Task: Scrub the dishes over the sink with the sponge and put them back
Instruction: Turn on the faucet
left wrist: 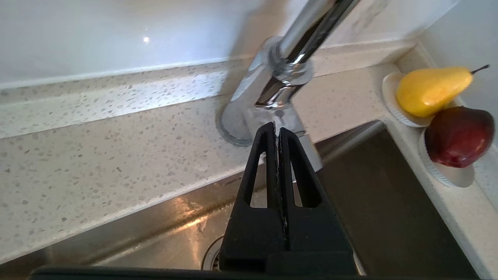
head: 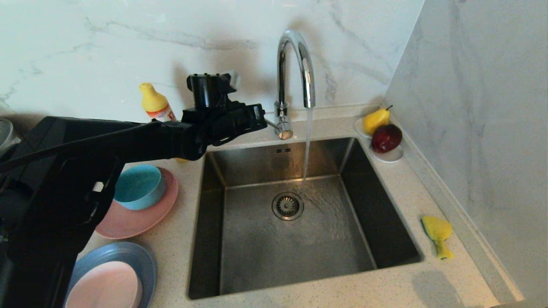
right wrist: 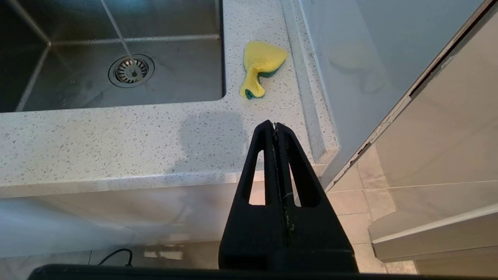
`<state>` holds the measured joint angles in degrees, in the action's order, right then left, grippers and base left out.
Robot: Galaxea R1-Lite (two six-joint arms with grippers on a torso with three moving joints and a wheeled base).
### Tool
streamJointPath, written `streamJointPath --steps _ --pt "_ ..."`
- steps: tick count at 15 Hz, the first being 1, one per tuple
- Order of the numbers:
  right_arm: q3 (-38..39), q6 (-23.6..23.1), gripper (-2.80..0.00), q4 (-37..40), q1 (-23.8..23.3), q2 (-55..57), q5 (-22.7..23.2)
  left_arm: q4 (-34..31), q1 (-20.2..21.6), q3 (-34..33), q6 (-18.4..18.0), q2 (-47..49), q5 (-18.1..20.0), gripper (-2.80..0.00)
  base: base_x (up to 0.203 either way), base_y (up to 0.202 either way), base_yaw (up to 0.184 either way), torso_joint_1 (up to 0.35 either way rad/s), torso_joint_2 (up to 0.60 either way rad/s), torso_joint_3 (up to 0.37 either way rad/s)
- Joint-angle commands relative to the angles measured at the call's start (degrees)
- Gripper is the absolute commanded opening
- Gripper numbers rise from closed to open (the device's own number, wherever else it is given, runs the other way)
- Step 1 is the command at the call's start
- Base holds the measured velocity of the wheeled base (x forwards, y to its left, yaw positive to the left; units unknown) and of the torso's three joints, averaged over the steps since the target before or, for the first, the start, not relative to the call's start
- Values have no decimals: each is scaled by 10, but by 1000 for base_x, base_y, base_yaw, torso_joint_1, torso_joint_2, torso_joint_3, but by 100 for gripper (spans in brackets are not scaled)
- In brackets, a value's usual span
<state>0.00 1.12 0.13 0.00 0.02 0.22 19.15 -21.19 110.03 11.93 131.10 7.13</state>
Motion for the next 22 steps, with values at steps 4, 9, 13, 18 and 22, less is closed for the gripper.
streamJointPath --steps 4,9,13,18,22 --pt "0 0 -280 0 0 -1 0 3 -3 -1 1 16 0 -280 0 0 0 0 0 0" --pt "0 0 -280 0 0 -1 0 2 -6 -7 4 12 -2 -280 0 0 0 0 0 0" --pt "0 0 -280 0 0 -1 0 1 -12 -12 5 11 -33 -280 0 0 0 0 0 0" --pt "0 -1 -280 0 1 -1 0 3 -12 -40 6 -10 -37 -280 0 0 0 0 0 0" --pt "0 0 -280 0 1 -1 0 0 -11 -37 5 -60 -66 -280 0 0 0 0 0 0"
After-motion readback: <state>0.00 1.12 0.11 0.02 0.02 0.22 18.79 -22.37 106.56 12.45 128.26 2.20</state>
